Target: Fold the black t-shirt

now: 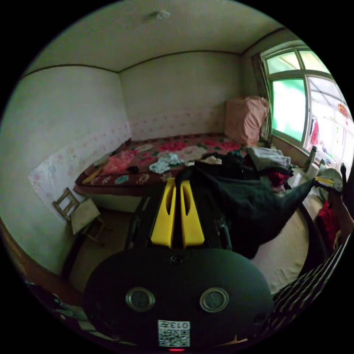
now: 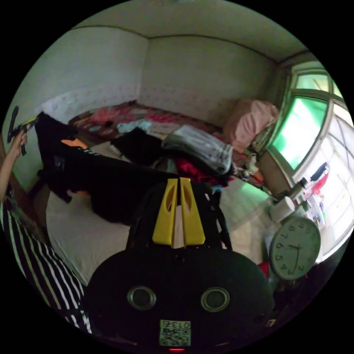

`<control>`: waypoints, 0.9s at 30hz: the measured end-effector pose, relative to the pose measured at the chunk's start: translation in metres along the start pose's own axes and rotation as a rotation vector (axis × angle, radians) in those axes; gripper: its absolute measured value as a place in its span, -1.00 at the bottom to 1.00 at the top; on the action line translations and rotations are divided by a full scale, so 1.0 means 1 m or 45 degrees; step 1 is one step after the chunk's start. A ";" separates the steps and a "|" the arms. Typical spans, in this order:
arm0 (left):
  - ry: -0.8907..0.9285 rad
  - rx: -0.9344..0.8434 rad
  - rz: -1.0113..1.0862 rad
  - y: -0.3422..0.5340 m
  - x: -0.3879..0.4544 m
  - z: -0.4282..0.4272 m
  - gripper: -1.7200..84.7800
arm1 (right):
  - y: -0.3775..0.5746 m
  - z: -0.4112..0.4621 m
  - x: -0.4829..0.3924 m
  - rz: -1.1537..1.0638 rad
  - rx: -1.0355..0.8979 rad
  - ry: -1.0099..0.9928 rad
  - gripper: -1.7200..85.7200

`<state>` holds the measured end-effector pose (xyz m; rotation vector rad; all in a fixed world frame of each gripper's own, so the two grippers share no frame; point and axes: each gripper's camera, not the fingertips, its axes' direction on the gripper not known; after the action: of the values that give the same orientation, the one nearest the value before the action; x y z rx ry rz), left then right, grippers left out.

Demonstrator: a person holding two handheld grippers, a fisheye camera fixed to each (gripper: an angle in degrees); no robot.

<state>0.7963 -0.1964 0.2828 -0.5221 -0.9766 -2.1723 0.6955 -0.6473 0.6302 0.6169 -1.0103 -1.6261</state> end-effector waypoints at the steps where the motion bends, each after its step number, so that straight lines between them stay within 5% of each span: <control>1: 0.026 0.053 0.018 0.000 -0.008 -0.012 -0.96 | 0.002 -0.015 0.002 0.032 0.042 0.024 -0.95; 11: 0.227 0.254 0.201 0.009 -0.056 -0.075 -0.96 | 0.045 -0.188 -0.024 0.170 0.328 0.385 -0.95; 18: 0.362 0.617 0.135 0.007 -0.108 -0.118 -0.96 | 0.068 -0.269 -0.027 0.206 0.554 0.457 -0.95; 27: 0.438 0.176 0.197 -0.036 -0.103 0.002 -0.97 | 0.057 -0.173 -0.007 0.251 0.184 0.272 -0.95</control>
<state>0.8405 -0.1341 0.2048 -0.1449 -0.8575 -1.9561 0.8671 -0.6967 0.5910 0.7470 -1.0023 -1.2937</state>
